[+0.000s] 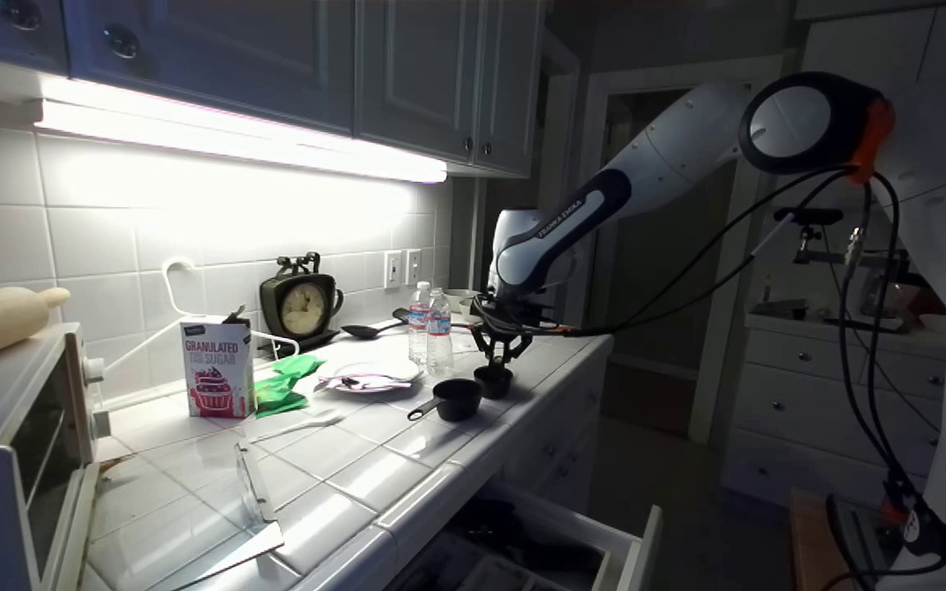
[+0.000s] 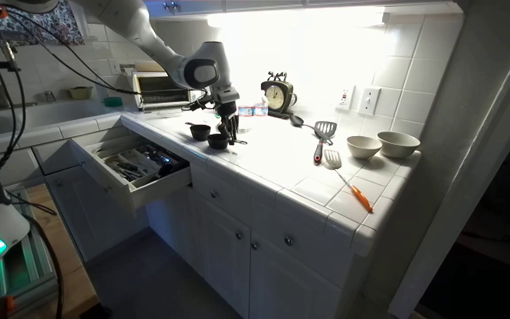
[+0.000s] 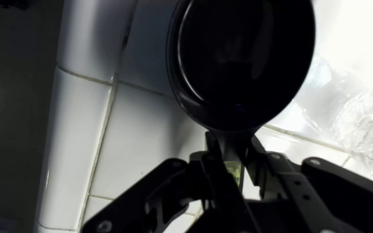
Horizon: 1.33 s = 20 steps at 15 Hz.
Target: Move the objects from the black scop on the right into the scoop on the left
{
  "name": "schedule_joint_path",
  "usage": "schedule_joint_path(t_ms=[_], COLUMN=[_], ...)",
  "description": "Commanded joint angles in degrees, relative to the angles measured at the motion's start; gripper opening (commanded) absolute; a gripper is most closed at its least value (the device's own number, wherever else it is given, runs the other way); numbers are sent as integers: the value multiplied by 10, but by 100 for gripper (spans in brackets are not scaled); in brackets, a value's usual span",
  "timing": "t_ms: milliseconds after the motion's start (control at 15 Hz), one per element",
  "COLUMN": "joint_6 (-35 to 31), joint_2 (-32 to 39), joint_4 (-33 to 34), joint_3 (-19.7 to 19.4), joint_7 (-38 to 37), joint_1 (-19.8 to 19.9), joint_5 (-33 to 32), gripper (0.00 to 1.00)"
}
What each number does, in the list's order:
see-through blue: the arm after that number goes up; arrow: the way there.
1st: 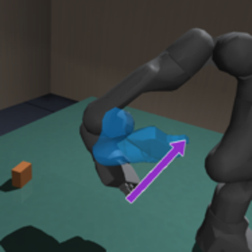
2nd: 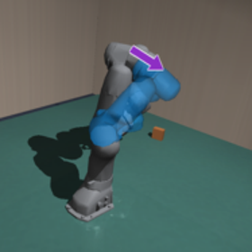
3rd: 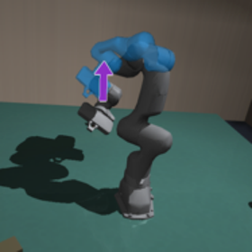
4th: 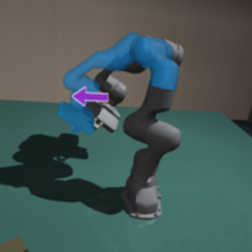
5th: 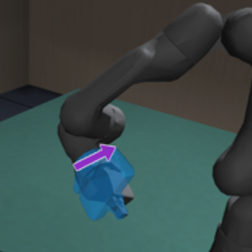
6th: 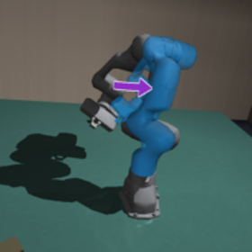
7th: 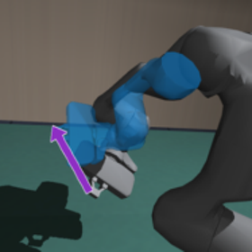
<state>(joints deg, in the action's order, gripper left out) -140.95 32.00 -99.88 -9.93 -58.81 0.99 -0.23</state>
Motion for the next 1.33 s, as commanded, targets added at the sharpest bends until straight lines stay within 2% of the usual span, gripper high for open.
schedule_joint_path(t_ms=[0,800,1267], joint_6=[4,6,1], joint_2=[1,-42,-66], joint_4=[12,8,3], joint_3=[-6,-3,-18], joint_7=[-7,11,2], joint_1=[-6,-20,-55], joint_5=[9,-7,-71], gripper=[6,6,6])
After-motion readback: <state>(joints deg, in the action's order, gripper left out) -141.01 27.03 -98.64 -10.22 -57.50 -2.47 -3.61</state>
